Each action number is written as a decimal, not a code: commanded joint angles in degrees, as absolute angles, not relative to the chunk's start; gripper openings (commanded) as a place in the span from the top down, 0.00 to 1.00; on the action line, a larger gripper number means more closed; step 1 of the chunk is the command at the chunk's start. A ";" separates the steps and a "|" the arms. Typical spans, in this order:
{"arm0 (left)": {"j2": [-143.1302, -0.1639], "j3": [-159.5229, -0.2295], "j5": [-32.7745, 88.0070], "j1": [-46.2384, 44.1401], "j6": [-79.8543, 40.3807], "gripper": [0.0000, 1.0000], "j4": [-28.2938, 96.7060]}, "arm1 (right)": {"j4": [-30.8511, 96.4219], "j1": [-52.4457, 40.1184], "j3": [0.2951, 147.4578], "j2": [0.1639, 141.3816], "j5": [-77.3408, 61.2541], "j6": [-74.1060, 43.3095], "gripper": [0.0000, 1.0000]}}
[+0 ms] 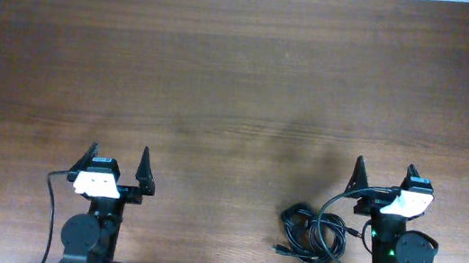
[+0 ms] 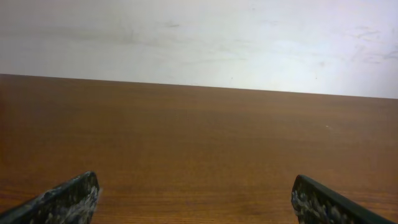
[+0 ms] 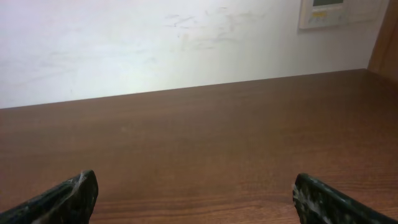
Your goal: Untangle cables
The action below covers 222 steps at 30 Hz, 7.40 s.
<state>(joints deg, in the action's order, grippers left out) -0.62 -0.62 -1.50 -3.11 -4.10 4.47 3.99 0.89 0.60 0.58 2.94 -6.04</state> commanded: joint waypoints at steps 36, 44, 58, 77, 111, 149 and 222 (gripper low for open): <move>-0.38 -9.87 -1.93 -3.22 -2.87 0.01 14.57 | 4.40 1.26 0.32 0.32 2.81 -6.42 0.01; -10.74 -29.61 -1.91 -3.22 0.78 0.01 28.05 | 4.34 1.26 0.32 0.32 3.36 -6.39 0.02; -36.80 -51.92 1.65 -3.22 2.94 0.01 44.88 | 14.41 1.21 12.45 0.54 -7.94 -9.45 0.01; -37.15 -51.92 3.86 -3.22 3.79 0.01 45.45 | 72.05 1.04 62.19 55.44 -39.16 -6.11 0.04; -43.88 -51.92 9.56 -3.22 3.73 0.01 36.69 | 63.75 -30.61 66.94 105.43 -22.00 -6.46 0.96; -44.29 -51.90 19.94 -3.22 3.53 0.01 35.99 | 33.19 -12.73 60.16 105.38 -25.08 -4.93 0.96; -55.75 -51.90 30.17 -12.34 -38.04 1.00 5.32 | 1.21 -12.69 70.85 69.84 -73.25 -21.93 0.96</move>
